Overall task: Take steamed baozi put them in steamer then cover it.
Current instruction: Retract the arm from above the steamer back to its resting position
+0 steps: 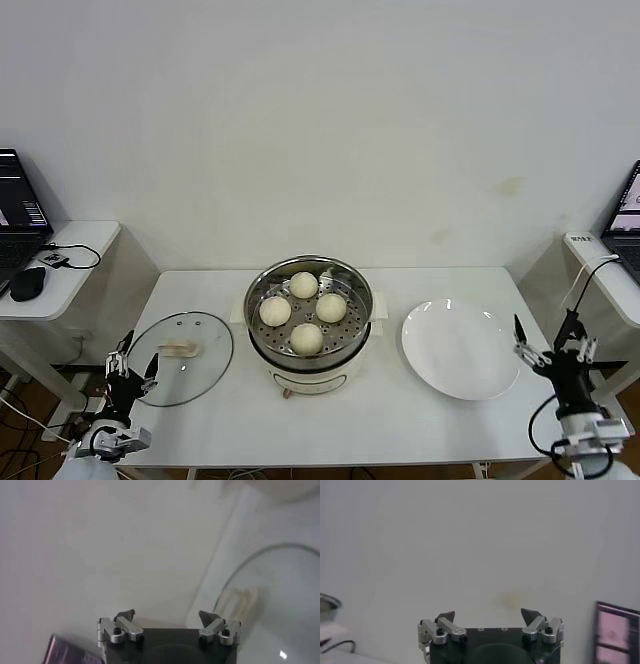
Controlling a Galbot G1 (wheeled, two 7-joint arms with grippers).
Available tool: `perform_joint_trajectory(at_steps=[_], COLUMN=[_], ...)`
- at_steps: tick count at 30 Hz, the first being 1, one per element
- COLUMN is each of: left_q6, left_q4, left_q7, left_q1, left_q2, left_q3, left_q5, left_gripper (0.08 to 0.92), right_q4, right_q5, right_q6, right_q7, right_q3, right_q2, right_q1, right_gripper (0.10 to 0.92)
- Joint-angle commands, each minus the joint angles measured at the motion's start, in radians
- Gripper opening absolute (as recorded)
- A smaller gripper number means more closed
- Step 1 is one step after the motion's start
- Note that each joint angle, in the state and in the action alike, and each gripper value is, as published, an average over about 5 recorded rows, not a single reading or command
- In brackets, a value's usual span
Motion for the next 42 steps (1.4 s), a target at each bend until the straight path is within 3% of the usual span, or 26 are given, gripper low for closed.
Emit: perform_joint_trajectory(at_steps=[1,42], left_q6=[-0.044,-0.046], left_q4=[0.168,0.293], left_q7=[-0.02,0.037], left_q1=[-0.1,-0.301], left_q2=[0.037,-0.014], left_q3=[0.04,0.116], left_q5=[0.214,0.278], left_gripper=[0.823,0.823], right_q4=[0.001,-0.059], right_q5=[-0.023,-0.035], right_q6=[0.047,0.068], right_q7=[0.008,-0.01], right_q3=[0.085,0.07], right_q2=[0.109,0.109], right_q1=[-0.097,-0.13], right_gripper=[0.823,0.823])
